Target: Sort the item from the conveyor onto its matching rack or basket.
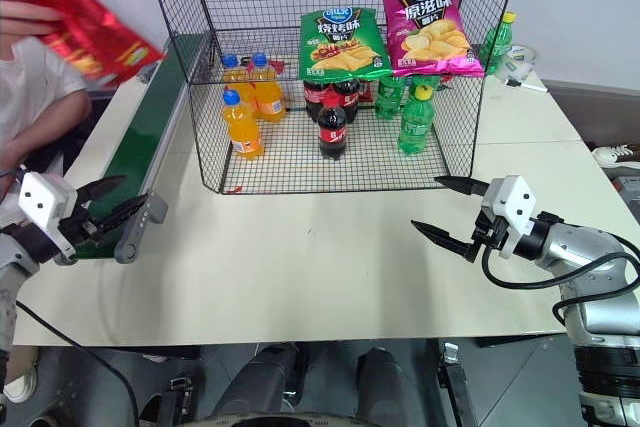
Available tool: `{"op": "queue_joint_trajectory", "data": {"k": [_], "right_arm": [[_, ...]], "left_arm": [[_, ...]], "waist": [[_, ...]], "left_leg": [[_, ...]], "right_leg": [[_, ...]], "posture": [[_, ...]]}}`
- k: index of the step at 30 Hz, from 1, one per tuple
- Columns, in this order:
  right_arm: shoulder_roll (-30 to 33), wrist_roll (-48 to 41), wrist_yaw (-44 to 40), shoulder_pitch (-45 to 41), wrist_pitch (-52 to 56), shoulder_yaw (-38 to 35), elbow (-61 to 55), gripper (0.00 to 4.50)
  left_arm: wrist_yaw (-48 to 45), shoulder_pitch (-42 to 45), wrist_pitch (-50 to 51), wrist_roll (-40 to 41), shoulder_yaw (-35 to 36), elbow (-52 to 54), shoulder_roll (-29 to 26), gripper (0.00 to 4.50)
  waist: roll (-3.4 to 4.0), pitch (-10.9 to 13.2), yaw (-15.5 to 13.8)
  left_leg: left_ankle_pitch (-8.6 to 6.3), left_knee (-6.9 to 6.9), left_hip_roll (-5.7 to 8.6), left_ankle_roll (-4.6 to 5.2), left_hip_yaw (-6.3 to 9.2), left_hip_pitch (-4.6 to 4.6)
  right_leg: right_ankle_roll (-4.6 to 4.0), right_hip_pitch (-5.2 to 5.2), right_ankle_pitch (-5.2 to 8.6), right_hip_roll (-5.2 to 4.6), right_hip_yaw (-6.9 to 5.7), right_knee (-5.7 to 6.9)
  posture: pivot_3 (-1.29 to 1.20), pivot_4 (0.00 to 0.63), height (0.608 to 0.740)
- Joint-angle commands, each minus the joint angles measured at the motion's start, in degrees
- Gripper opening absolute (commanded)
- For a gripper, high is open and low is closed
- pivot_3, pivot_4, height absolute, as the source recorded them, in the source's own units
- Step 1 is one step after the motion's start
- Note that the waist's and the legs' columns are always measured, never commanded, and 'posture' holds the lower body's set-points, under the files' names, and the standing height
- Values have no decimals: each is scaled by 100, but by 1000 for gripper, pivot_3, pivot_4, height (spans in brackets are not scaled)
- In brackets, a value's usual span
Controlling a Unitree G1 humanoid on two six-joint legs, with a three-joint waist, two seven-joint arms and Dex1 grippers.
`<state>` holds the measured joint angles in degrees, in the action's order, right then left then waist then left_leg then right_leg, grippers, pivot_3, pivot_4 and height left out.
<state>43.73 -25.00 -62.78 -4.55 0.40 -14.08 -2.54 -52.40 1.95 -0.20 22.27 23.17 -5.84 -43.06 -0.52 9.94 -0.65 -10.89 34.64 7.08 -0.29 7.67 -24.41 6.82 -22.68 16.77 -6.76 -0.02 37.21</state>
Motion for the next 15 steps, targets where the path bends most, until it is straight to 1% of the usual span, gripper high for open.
{"op": "queue_joint_trajectory", "data": {"k": [1, 7, 15], "right_arm": [[29, -34, 24, -23, -91, -114, -126, 4500], [-7, -36, 35, -71, -75, -44, -129, 4500], [-20, 29, 12, -162, -141, 72, -42, 4500]], "left_arm": [[-15, 1, 98, 230, 121, 266, -6, 2566], [54, -139, -168, -32, 107, 160, -51, 2566], [178, -217, -346, -115, 176, 135, -21, 2566]], "waist": [[0, 0, 0], [1, 1, 12], [2, 1, 0]], "left_leg": [[0, 0, 0, 0, 0, 0], [0, -1, 0, 0, 0, 0], [0, -3, 0, 0, 0, 0]], "right_leg": [[0, 0, 0, 0, 0, 0], [0, 0, 0, 0, 1, 0], [-1, -1, 0, -1, 1, -1]], "posture": [[0, 150, 740], [0, 150, 740], [0, 150, 740]]}}
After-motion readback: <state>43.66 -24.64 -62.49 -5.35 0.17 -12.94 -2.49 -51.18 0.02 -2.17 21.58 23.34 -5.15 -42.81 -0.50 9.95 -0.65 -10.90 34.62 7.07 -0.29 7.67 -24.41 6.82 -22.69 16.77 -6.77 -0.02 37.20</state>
